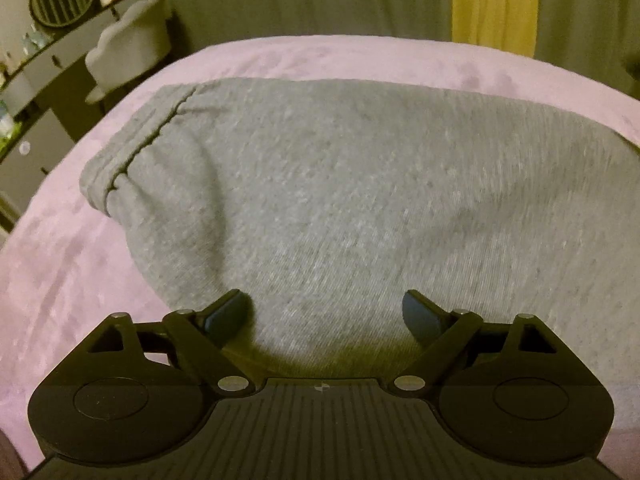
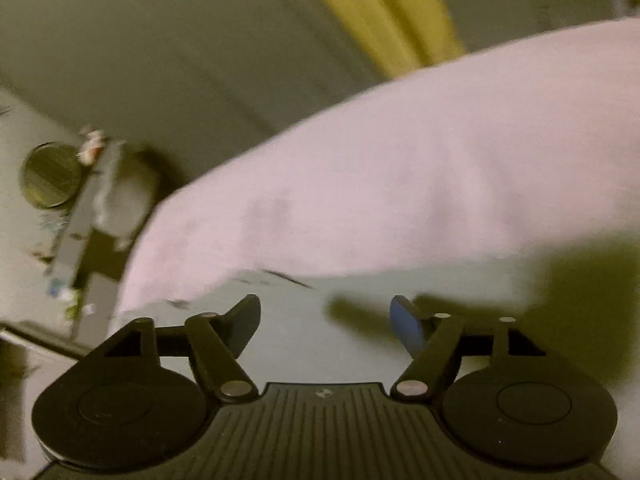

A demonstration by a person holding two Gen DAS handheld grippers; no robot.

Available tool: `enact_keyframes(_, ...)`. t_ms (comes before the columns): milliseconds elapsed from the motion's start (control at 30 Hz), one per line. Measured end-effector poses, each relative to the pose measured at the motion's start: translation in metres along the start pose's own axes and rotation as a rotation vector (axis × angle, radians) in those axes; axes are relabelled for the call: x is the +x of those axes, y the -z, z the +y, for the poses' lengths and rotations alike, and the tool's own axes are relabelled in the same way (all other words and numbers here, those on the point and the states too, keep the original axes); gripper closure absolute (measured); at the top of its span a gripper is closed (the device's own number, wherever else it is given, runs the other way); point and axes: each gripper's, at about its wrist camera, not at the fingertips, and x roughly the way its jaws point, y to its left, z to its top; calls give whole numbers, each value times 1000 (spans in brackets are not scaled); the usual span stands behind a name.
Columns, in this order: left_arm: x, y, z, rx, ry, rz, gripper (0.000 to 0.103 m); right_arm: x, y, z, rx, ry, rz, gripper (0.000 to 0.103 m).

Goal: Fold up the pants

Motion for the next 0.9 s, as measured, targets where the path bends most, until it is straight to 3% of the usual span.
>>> enact_keyframes(133, -2, 0, 3, -15, 7, 5, 10, 51, -9, 14, 54, -53, 61, 26)
enact_keyframes(267, 1, 0, 5, -25, 10, 8, 8, 77, -11, 15, 27, 1, 141, 31)
enact_keyframes(433, 1, 0, 5, -35, 14, 10, 7, 68, 1, 19, -100, 80, 144, 50)
enact_keyframes(633, 1, 0, 5, -40, 10, 13, 7, 57, 12, 25, -297, 260, 114, 51)
enact_keyframes(900, 0, -1, 6, -42, 10, 12, 7, 36, 17, 14, -394, 316, 102, 52)
